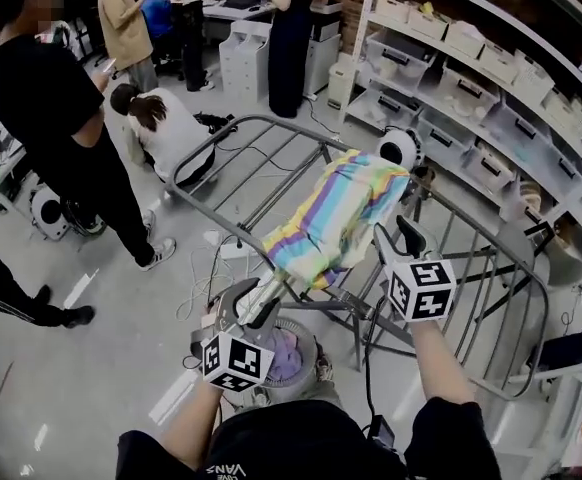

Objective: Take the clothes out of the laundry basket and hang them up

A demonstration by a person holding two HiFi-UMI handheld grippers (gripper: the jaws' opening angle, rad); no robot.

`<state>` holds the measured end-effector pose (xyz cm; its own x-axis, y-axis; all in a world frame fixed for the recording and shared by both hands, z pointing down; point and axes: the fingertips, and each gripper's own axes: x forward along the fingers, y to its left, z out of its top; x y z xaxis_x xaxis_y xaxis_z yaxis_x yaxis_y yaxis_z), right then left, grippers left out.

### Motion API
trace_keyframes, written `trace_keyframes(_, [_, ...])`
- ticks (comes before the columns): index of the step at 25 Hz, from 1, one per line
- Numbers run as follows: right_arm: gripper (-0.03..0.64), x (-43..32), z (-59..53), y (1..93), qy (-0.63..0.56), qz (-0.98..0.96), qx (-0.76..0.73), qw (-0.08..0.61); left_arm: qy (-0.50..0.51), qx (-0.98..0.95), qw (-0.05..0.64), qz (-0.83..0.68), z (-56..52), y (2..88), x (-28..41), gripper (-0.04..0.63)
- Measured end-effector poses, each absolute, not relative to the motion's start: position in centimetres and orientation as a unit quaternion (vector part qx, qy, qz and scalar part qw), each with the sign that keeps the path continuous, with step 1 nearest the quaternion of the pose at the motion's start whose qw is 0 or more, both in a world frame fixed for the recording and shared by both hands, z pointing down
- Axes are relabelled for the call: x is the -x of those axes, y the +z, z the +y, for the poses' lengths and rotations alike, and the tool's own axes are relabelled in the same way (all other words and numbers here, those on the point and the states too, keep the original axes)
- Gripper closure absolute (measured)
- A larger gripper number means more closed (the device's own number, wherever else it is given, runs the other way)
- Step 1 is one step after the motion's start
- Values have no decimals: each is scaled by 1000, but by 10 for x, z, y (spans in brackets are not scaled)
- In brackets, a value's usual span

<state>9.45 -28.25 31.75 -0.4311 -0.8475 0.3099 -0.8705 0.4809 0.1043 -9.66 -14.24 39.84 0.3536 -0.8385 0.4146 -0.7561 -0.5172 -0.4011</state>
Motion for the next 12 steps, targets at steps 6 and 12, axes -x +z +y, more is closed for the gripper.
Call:
trace_keyframes(6, [445,-63,-208,321,27,-846,-514,136,-279,834,65,471,-110,401,114,423])
trace_keyframes(12, [445,-48,-155,340,35,-858,-498,121,-267,834,48,480,-84,407,109,423])
